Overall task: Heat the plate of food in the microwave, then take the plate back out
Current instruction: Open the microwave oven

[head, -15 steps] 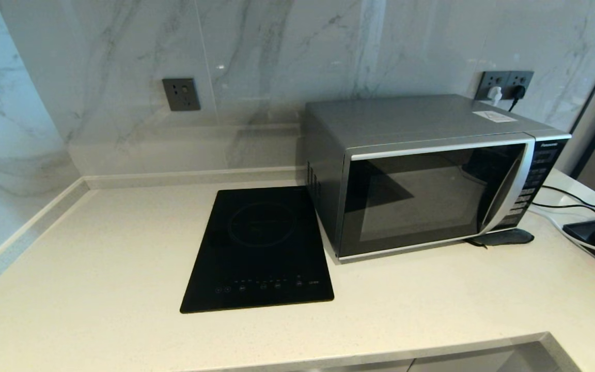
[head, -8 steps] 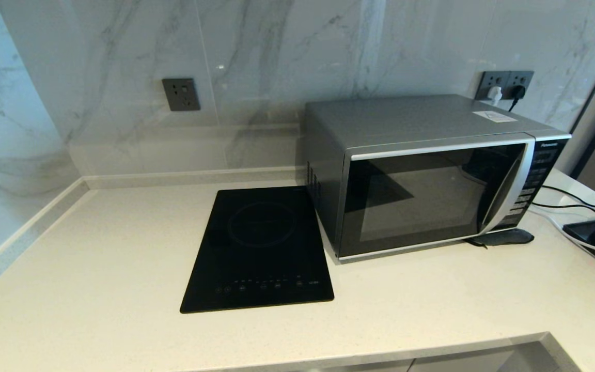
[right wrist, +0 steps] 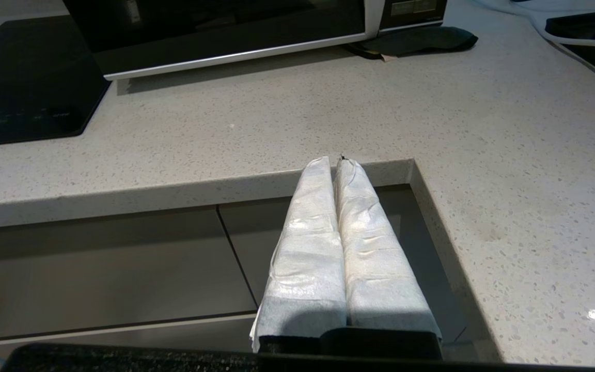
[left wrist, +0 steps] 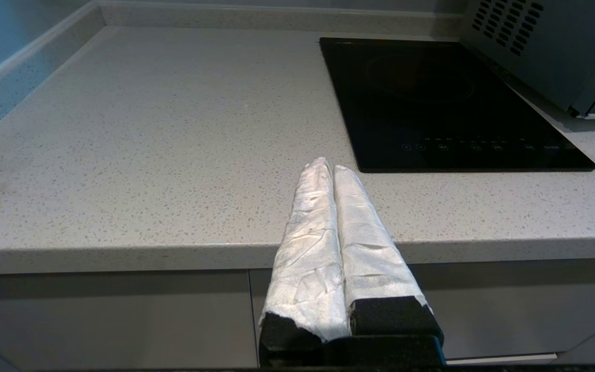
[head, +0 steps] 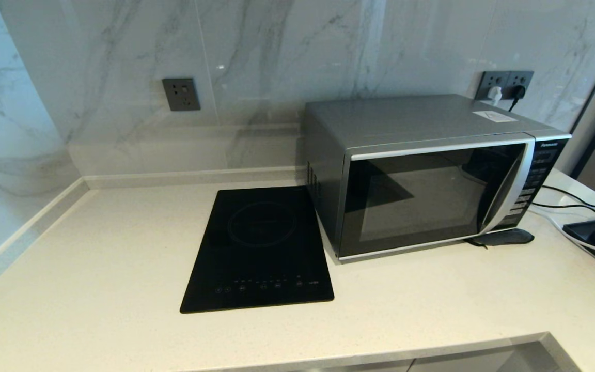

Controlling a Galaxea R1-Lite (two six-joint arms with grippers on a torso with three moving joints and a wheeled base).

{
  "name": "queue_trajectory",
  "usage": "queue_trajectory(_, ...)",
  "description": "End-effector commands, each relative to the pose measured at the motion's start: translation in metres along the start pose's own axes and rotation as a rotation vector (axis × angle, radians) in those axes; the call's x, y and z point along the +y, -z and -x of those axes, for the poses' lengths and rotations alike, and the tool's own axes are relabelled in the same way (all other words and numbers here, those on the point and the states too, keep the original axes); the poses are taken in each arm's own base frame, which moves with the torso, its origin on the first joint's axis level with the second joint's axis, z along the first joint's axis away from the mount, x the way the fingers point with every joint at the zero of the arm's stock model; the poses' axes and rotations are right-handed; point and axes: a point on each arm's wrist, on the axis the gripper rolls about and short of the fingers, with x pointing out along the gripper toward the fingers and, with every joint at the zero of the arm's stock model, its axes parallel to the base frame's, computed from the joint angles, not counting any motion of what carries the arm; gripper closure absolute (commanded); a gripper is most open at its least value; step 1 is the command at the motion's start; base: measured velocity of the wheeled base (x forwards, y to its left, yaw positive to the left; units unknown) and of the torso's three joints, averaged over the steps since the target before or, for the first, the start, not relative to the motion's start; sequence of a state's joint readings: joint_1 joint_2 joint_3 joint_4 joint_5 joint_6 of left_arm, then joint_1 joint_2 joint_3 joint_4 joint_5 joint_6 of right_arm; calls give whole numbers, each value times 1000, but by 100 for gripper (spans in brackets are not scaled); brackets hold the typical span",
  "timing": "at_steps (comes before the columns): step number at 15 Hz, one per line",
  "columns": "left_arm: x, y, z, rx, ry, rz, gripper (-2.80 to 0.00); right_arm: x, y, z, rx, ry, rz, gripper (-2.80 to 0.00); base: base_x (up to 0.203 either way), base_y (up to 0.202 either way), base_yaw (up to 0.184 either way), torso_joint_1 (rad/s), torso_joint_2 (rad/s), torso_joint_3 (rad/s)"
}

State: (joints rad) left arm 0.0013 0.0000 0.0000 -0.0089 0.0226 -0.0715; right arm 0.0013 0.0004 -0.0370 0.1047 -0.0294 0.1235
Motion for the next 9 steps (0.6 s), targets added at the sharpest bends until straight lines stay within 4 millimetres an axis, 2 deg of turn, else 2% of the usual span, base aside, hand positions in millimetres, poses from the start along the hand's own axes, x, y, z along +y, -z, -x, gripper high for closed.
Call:
queue_trajectory(1,0,0,0,1,-1,1,0,0,0,0,0,-1,-1,0,0,0,0,0,0,0)
queue_trajectory(9,0,0,0,1,-1,1,0,0,0,0,0,0,-1,0,0,0,0,0,0,0)
